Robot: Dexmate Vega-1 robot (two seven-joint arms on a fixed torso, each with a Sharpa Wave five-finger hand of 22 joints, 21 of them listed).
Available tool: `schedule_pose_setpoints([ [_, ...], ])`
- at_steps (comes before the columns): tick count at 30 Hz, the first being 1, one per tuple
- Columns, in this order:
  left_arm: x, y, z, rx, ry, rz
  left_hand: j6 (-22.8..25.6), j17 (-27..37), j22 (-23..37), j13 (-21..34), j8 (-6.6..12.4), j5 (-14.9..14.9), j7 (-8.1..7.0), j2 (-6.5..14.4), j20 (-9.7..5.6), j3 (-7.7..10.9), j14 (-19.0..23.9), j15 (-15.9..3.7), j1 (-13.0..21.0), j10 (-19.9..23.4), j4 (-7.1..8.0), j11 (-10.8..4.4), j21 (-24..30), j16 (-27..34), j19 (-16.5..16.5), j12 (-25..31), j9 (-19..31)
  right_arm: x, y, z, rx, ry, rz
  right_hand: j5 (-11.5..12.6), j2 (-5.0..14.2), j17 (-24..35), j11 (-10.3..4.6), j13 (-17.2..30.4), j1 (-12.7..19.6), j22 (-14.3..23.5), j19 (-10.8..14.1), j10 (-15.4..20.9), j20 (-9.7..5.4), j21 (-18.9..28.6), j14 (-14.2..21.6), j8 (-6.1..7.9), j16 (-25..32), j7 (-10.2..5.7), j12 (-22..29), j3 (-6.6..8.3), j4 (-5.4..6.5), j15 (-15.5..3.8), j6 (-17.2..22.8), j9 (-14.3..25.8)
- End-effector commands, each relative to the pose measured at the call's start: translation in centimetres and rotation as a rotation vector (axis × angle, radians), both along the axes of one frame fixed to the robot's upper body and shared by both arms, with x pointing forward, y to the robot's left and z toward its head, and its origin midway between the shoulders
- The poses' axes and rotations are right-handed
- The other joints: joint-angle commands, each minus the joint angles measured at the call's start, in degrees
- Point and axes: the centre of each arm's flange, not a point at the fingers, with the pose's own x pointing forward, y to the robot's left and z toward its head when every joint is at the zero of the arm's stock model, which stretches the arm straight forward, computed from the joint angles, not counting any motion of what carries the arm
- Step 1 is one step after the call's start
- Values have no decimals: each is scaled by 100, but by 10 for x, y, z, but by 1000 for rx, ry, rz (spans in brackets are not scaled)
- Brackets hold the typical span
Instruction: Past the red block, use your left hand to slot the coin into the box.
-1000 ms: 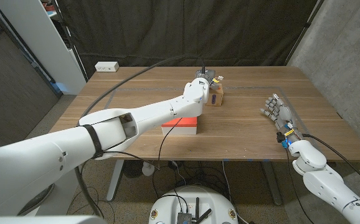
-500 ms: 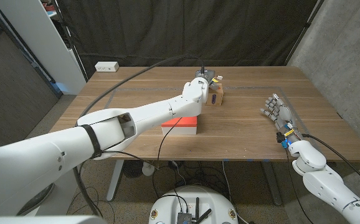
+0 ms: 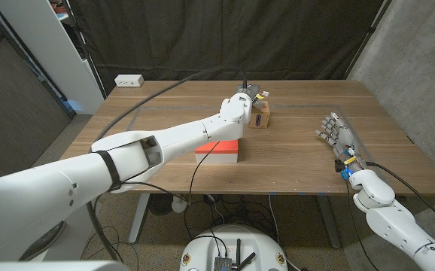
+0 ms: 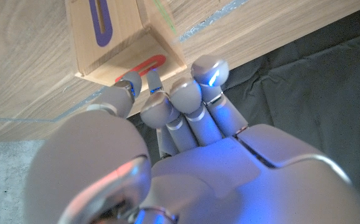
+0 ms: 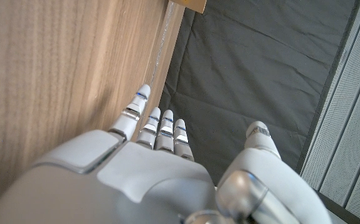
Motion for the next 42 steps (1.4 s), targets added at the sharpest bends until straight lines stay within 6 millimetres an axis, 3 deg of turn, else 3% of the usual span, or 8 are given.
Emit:
schedule_pose_setpoints([
  [1, -7, 0, 13, 10, -60, 5, 35, -4, 7, 17, 25, 27, -5, -25, -97, 33, 27, 8, -37, 11, -12, -42, -22, 17, 39, 2, -5, -3, 2, 5, -3, -20, -3, 27, 71, -2, 19, 32, 8, 27, 28, 53, 21, 1, 47, 22, 20, -18, 24, 23, -41, -9, 30, 13],
  [10, -15, 5, 25, 1, -109, -12, 96, 25, -40, 38, 48, 23, -52, -9, -90, 56, -16, 5, -104, -73, 18, -43, -71, 10, -29, -34, -61, -3, 6, 10, -12, -31, -8, 27, 71, -2, 19, 32, 8, 27, 28, 53, 21, 1, 47, 22, 20, -18, 24, 23, -41, -9, 30, 13],
  [17, -27, 26, 30, -36, -135, -28, 24, -1279, -2198, -1411, 26, -30, -199, 228, -71, -143, -746, -48, -89, -737, 21, 0, -1102, -1208, -364, -1554, 157, -3, 11, 11, -5, -36, -8, 27, 71, -2, 19, 32, 8, 27, 28, 53, 21, 1, 47, 22, 20, -18, 24, 23, -41, -9, 30, 13],
  [21, -34, 42, 30, -69, -144, -48, -429, -1454, -3027, -1678, 48, 1, -241, 627, 220, -53, -1544, -52, -596, -1771, 117, 71, -1453, -2375, -1081, -2816, 159, -2, 15, 11, -2, -38, -7, 27, 71, -2, 19, 32, 8, 27, 28, 53, 21, 1, 47, 22, 20, -18, 24, 23, -41, -9, 30, 13],
  [23, -37, 52, 29, -92, -137, -58, -672, -1489, -3447, -1715, 72, -9, -244, 739, 571, 43, -2355, 40, -1151, -2470, 185, 187, -1669, -3452, -1884, -3620, 148, -2, 17, 12, -5, -41, -8, 27, 71, -2, 19, 32, 8, 27, 28, 53, 21, 1, 47, 22, 20, -18, 24, 23, -41, -9, 30, 13],
  [30, -48, 91, 24, -206, -104, -114, -1319, -1449, -4262, -1671, -4, -32, -265, 676, 1218, 404, -4210, 679, -1787, -4152, 20, 588, -2247, -5286, -3620, -5093, 75, -1, 26, 15, -21, -46, -6, 27, 71, -2, 19, 32, 8, 27, 28, 53, 21, 1, 47, 22, 20, -18, 24, 23, -41, -9, 30, 13],
  [37, -63, 137, 12, -342, -65, -196, -1922, -1418, -4869, -1649, -109, -67, -208, 504, 1372, 385, -5411, 891, -1655, -5257, -87, 892, -2782, -6054, -4662, -5890, -29, 0, 43, 20, -43, -58, 8, 27, 71, -2, 19, 32, 8, 27, 28, 53, 21, 1, 47, 22, 20, -18, 24, 23, -41, -9, 30, 13],
  [42, -70, 172, -1, -452, -30, -295, -2378, -1426, -5136, -1662, -162, -107, -117, 416, 1212, 147, -6000, 956, -1521, -5785, -63, 1138, -3184, -6421, -5239, -6315, -161, 0, 56, 21, -50, -73, 16, 27, 71, -2, 19, 32, 8, 27, 28, 53, 21, 1, 47, 22, 20, -18, 24, 23, -41, -9, 30, 13],
])
